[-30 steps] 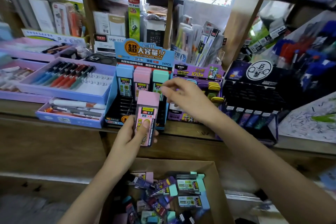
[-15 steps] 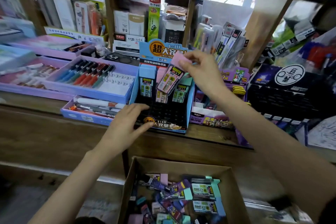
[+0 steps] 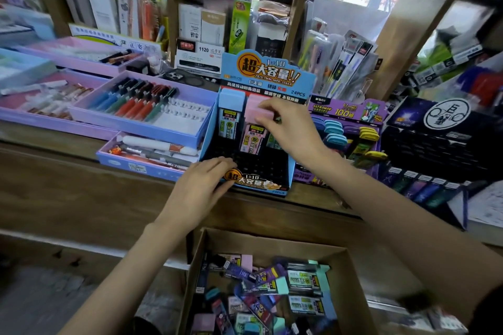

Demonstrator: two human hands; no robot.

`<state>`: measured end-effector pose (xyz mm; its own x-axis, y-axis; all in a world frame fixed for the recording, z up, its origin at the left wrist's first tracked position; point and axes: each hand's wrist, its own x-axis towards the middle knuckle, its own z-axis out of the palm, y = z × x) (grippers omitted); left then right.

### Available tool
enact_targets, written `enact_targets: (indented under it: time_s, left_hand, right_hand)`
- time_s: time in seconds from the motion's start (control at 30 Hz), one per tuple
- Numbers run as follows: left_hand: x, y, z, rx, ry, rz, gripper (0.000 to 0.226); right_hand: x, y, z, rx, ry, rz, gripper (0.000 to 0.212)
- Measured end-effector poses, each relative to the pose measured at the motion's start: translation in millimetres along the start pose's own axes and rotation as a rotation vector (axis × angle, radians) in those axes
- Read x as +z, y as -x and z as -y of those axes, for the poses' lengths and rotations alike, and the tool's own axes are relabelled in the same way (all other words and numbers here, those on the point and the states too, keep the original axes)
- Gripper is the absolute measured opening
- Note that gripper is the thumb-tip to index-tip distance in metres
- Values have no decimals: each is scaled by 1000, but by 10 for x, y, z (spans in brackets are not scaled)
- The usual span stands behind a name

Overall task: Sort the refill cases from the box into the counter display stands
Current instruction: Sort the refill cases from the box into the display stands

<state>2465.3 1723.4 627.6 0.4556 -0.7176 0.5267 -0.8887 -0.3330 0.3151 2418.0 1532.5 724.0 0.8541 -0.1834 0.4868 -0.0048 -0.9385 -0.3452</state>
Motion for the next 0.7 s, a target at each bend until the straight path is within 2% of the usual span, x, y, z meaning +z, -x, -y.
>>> enact_targets:
  time_s: [0.17,0.3,0.53,0.6,0.7]
  left_hand:
    - [1,22,-34,-14,7,-12,38]
    - [-66,125,-186,-10,7,-9,42]
    - [81,716,-537,-108,107,4,39]
    - [247,971,-638,-160,178,62,35]
    - [571,1296,-753,-290,280,242,32]
  right_hand:
    - [36,11,-74,-149,250,-83,29]
    - [-41,23,-79,-171,287,-9,32]
    - [-354,732,-54,-93,13,74,24]
    - [-371,1124,-123,-66,-46,136,20]
    - [-239,1769,-306,71,-104,347,20]
